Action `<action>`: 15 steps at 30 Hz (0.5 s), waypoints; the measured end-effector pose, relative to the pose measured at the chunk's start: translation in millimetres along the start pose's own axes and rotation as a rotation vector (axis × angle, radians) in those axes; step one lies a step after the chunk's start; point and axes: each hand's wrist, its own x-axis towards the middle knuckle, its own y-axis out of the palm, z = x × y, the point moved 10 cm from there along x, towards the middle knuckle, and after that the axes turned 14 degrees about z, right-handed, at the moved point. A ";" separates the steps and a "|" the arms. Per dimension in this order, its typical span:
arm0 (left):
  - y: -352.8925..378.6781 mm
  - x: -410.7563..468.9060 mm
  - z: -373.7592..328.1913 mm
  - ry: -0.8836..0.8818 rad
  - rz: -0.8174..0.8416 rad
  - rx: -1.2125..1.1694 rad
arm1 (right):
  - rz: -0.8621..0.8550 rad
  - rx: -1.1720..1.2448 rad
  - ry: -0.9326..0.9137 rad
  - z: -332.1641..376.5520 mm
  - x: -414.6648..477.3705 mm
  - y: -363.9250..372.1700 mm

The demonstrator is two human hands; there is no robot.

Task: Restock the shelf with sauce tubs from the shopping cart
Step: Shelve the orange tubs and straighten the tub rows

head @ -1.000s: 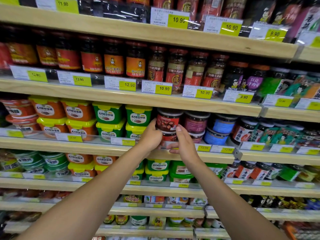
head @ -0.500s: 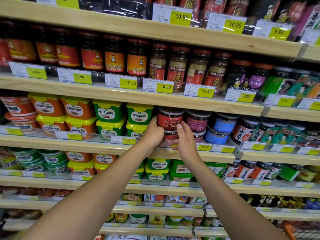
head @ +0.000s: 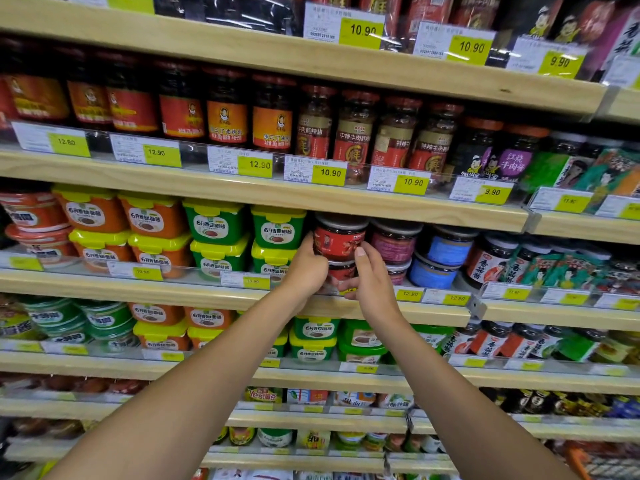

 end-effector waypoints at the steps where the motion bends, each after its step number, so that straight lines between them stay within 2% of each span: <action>1: -0.9 -4.6 -2.2 0.028 -0.012 0.015 | 0.016 0.021 0.003 -0.5 -0.1 0.9; 5: -0.3 -20.6 1.0 0.063 -0.028 0.025 | 0.058 0.030 0.010 2.3 3.7 1.3; 8: -3.7 -12.2 -5.2 0.086 -0.042 0.072 | -0.019 -0.072 0.014 2.8 4.1 -5.1; 12: -1.1 6.3 -3.1 -0.023 0.011 0.056 | -0.019 -0.084 -0.003 2.2 0.4 -2.0; 15: 0.6 6.2 -2.2 -0.024 0.034 0.060 | 0.006 -0.057 0.008 0.9 1.9 -3.8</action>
